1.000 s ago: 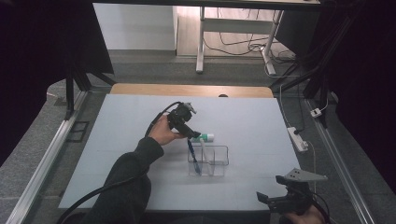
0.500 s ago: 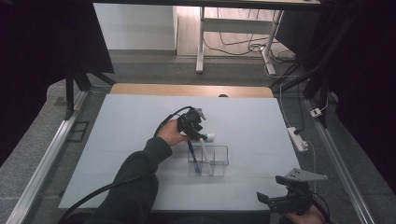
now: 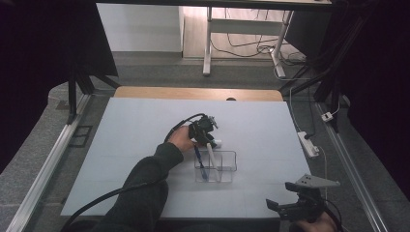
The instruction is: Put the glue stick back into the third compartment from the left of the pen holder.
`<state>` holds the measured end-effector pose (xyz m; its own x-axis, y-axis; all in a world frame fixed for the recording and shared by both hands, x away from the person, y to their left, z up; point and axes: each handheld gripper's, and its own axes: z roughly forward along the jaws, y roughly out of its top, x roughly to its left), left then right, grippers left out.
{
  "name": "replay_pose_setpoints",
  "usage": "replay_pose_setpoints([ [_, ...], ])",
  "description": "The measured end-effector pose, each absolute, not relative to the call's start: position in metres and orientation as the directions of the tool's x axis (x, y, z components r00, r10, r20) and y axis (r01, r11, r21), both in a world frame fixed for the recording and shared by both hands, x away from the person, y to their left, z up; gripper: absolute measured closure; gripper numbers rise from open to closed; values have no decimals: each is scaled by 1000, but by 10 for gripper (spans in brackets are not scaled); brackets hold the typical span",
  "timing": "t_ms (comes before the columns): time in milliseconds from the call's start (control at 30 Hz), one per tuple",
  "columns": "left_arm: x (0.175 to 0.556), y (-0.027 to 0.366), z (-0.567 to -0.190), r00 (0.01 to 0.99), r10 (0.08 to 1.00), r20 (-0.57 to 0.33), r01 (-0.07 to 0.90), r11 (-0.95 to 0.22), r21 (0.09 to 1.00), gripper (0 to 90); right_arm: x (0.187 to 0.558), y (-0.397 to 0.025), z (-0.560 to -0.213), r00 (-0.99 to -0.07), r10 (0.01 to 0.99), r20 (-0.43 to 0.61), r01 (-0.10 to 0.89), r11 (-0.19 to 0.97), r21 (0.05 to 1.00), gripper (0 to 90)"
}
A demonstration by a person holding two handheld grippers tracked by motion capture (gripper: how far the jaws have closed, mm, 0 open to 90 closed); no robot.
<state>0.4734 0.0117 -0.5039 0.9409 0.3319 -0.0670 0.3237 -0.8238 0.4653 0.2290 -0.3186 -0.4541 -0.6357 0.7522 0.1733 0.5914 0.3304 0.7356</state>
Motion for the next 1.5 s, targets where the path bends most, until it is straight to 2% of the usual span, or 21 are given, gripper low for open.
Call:
replay_pose_setpoints([
  [67, 474, 12, -505, 939, 335, -77, 332, -827, 454, 646, 229, -319, -454, -636, 752, 174, 591, 330, 736, 0],
  [333, 477, 17, -502, 921, 377, -97, 380, -814, 439, 658, 229, -319, -454, -635, 752, 173, 590, 329, 737, 0],
  [567, 480, 45, -485, 878, 467, -106, 447, -719, 532, 658, 229, -319, -454, -634, 753, 176, 592, 326, 737, 0],
  [767, 472, 80, -456, 842, 529, -108, 472, -625, 621, 657, 229, -319, -454, -630, 755, 180, 597, 322, 735, 0],
  [1167, 417, 112, -404, 826, 552, -115, 420, -467, 778, 657, 230, -318, -454, -632, 755, 174, 596, 330, 732, 0],
  [1500, 360, 99, -377, 852, 513, -106, 353, -413, 839, 657, 230, -317, -454, -632, 757, 164, 591, 334, 734, 0],
])
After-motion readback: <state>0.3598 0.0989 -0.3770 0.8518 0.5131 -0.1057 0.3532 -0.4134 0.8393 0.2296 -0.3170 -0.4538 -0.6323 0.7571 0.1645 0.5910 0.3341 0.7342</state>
